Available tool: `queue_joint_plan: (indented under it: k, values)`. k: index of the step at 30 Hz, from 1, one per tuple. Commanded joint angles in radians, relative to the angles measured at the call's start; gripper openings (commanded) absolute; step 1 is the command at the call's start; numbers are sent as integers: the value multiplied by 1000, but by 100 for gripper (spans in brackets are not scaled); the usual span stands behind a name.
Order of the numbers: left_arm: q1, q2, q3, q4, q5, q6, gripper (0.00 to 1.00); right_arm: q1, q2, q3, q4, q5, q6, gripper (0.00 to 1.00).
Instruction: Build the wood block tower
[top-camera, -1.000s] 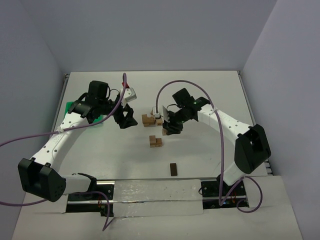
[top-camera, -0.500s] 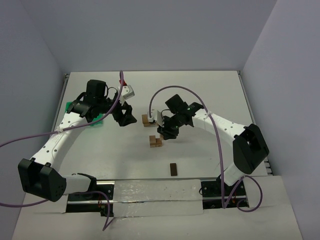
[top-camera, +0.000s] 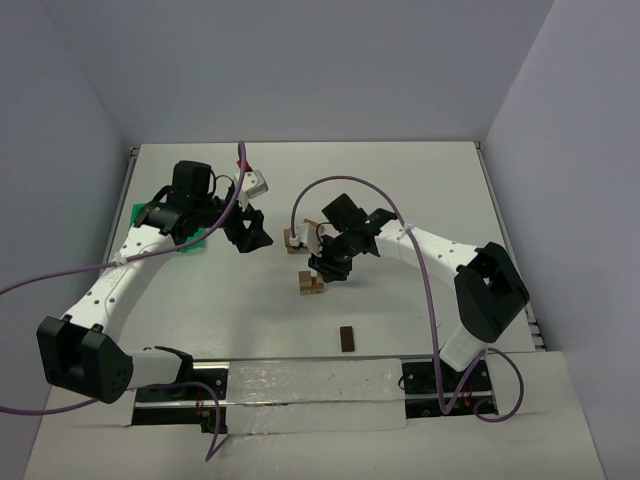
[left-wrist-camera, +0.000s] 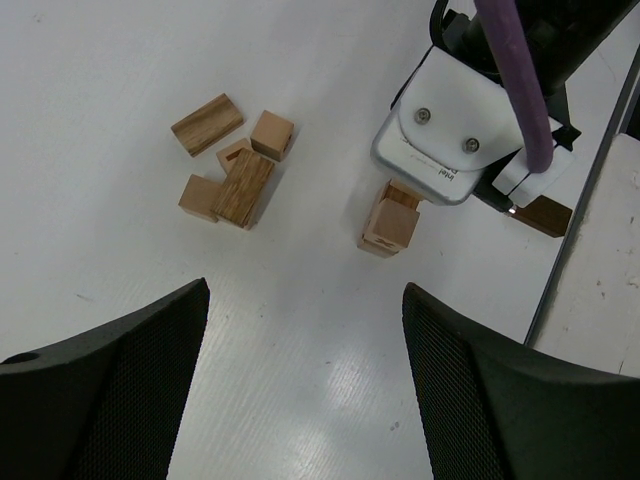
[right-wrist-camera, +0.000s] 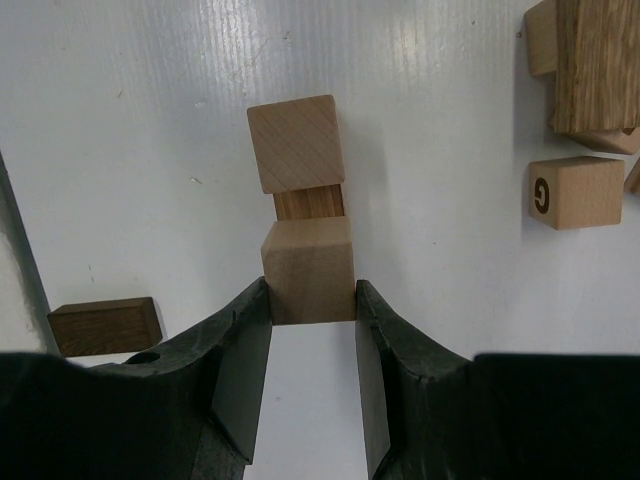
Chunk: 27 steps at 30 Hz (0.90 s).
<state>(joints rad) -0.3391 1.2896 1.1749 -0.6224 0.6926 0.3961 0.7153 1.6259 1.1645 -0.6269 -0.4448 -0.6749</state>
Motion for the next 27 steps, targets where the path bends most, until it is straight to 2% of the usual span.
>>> queue_joint_plan:
  k: [1, 27]
  values:
    - [8, -22, 2, 48, 14, -11, 85, 10, 10, 0, 40, 9, 21, 28]
    - [15, -10, 5, 71, -3, -34, 88, 41, 40, -4, 69, 40, 39, 35]
